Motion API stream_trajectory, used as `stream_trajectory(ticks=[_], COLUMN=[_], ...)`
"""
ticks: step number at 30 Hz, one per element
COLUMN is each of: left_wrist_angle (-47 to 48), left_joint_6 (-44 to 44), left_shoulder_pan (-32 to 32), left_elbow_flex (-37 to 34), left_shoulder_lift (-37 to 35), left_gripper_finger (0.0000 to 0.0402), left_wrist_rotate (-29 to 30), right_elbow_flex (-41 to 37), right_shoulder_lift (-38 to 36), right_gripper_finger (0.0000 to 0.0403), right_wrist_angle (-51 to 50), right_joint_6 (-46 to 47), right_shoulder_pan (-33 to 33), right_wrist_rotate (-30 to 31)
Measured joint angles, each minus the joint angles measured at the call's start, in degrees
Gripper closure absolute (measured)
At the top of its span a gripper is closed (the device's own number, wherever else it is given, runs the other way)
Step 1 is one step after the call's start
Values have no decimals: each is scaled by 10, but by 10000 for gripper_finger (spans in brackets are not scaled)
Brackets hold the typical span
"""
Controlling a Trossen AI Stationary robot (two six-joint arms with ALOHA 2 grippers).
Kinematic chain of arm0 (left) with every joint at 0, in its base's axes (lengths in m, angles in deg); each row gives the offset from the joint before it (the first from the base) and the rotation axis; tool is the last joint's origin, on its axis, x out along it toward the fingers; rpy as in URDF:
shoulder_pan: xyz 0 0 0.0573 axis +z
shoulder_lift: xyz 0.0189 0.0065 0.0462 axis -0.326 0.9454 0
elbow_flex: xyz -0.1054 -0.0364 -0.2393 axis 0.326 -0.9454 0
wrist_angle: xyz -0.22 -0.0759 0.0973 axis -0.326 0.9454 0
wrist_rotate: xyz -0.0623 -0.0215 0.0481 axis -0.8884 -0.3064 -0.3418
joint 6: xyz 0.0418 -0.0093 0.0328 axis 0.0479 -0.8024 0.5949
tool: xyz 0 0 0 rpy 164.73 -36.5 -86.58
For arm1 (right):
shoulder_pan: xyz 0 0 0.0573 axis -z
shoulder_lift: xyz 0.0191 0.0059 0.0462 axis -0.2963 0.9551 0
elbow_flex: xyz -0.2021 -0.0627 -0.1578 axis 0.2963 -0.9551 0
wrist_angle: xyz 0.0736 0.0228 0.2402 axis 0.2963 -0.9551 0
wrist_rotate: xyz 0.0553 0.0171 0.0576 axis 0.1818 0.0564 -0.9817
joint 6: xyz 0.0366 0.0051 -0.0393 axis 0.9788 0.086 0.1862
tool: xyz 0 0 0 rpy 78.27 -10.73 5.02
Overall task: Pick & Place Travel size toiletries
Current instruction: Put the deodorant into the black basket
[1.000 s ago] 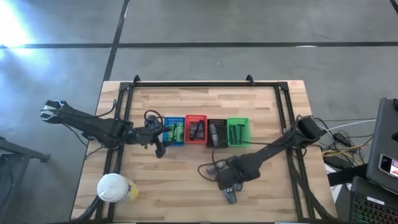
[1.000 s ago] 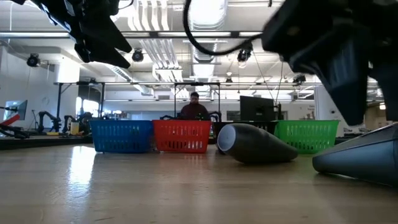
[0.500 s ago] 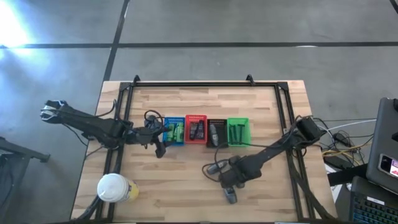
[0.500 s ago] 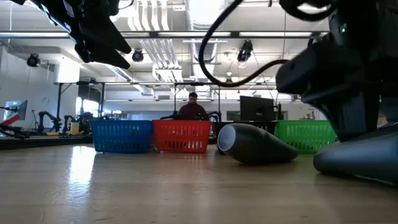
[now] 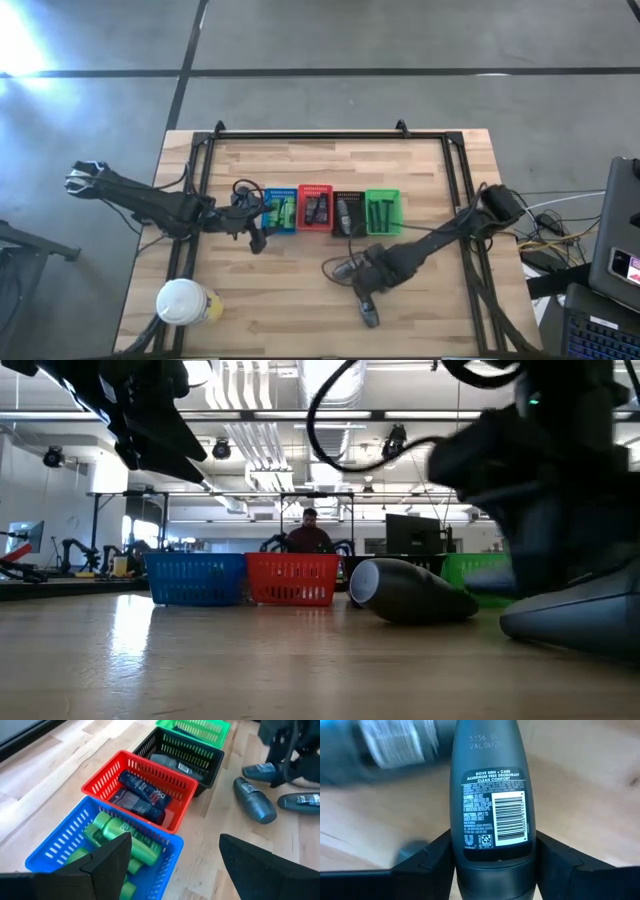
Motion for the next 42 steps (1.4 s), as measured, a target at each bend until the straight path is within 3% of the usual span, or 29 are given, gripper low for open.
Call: stream_trajectory(ticks=[5, 11, 18, 22, 32, 36, 39, 42], left_wrist_angle=[-1, -12, -22, -23, -25, -25, -24, -24], left_joint_6=[-4, -7, -7, -17, -36, -34, -34, -34], left_shoulder_pan=[0, 0, 0, 0, 0, 0, 0, 0], left_elbow_flex=[-1, -1, -1, -1, -1, -2, -2, -2], left_shoulder_lift=[0, 0, 0, 0, 0, 0, 0, 0], left_gripper_finger=[95, 95, 95, 95, 95, 95, 95, 95], left_wrist_rotate=[3, 5, 17, 19, 19, 19, 19, 19], right_elbow_flex=[-1, -2, -8, -7, -5, -3, -3, -3], right_shoulder_lift=[-56, -151, -138, -104, -84, -107, -123, -130], right_gripper_finger=[201, 201, 191, 177, 124, 103, 92, 88], right_wrist_angle=[-3, -2, 28, 54, 53, 53, 47, 5], right_joint_6=[12, -12, -157, -195, -197, -257, -316, -290], right_shoulder_pan=[17, 91, 244, 278, 280, 265, 231, 193], right_wrist_rotate=[46, 156, 104, 73, 88, 85, 54, 1])
